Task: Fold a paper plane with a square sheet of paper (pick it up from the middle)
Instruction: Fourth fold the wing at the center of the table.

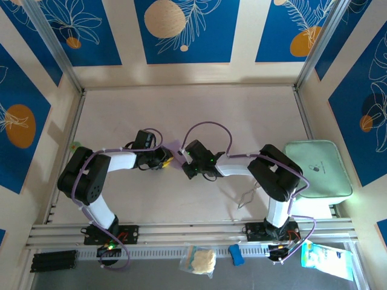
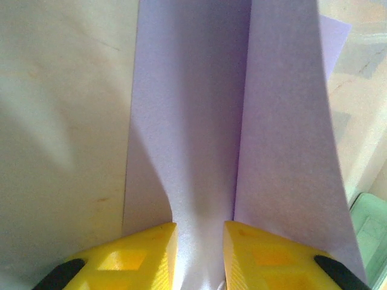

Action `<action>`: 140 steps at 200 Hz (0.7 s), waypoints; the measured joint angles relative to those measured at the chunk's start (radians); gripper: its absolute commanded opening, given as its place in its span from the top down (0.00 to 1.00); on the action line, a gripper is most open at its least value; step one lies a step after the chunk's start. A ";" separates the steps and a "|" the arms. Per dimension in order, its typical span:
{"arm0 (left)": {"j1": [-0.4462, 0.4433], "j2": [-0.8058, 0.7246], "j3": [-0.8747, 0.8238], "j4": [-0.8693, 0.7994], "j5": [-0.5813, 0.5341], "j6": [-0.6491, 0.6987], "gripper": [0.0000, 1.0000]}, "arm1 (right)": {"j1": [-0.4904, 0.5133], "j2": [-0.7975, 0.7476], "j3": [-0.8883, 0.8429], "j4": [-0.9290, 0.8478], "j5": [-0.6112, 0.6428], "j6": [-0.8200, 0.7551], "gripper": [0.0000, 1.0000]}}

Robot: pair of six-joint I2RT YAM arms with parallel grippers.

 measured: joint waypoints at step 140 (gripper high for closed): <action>-0.018 -0.071 -0.020 0.047 0.014 0.032 0.74 | -0.074 0.002 -0.009 0.023 -0.162 0.068 0.89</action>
